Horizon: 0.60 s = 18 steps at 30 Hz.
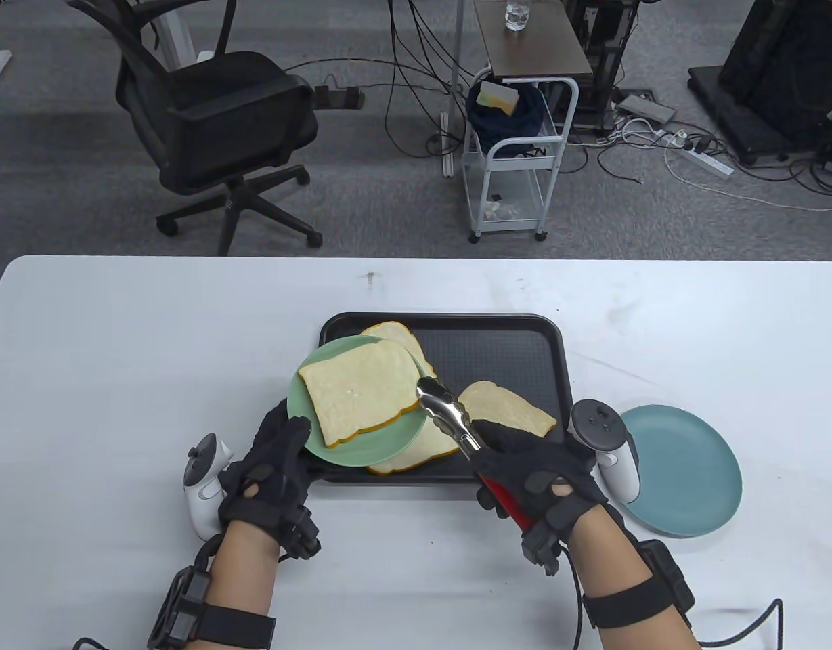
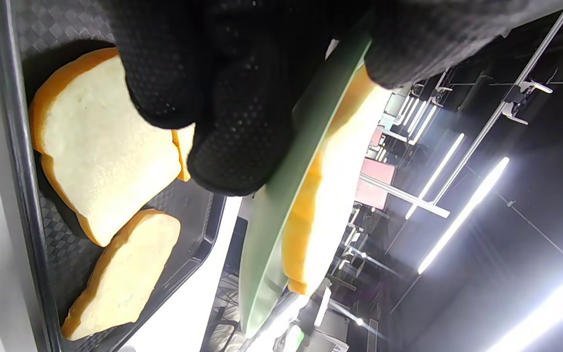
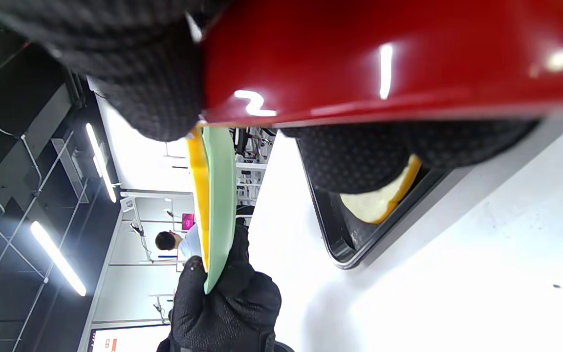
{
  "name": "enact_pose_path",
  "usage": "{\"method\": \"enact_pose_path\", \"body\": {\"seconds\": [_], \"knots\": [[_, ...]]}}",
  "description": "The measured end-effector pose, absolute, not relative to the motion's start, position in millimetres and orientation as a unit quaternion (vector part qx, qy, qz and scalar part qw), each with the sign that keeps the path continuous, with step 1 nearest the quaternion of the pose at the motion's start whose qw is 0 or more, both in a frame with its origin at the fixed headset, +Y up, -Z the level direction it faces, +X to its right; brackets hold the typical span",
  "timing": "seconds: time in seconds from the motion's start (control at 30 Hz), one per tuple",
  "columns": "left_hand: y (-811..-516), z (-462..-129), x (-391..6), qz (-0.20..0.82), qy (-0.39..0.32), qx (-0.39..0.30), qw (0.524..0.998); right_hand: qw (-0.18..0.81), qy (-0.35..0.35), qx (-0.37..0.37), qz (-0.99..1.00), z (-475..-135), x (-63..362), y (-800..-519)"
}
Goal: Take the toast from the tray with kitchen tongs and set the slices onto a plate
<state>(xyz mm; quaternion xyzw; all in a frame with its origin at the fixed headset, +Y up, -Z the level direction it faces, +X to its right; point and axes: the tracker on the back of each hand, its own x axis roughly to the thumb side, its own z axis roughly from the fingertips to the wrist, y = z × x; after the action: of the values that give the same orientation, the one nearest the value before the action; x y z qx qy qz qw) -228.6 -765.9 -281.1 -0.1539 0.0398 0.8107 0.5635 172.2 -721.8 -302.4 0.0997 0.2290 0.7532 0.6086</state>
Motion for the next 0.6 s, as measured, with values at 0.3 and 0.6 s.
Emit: {"method": "enact_pose_path", "body": {"seconds": [0.3,0.6], "knots": [[-766.1,-279.2,-231.4,0.820,0.040,-0.150,0.552,0.619,0.174,0.021,0.765,-311.6,231.5,-719.7],[-766.0,-279.5,-235.6,0.821,0.042,-0.142,0.551,0.559,0.197,-0.132,0.794,-319.6,297.7,-749.1]]}}
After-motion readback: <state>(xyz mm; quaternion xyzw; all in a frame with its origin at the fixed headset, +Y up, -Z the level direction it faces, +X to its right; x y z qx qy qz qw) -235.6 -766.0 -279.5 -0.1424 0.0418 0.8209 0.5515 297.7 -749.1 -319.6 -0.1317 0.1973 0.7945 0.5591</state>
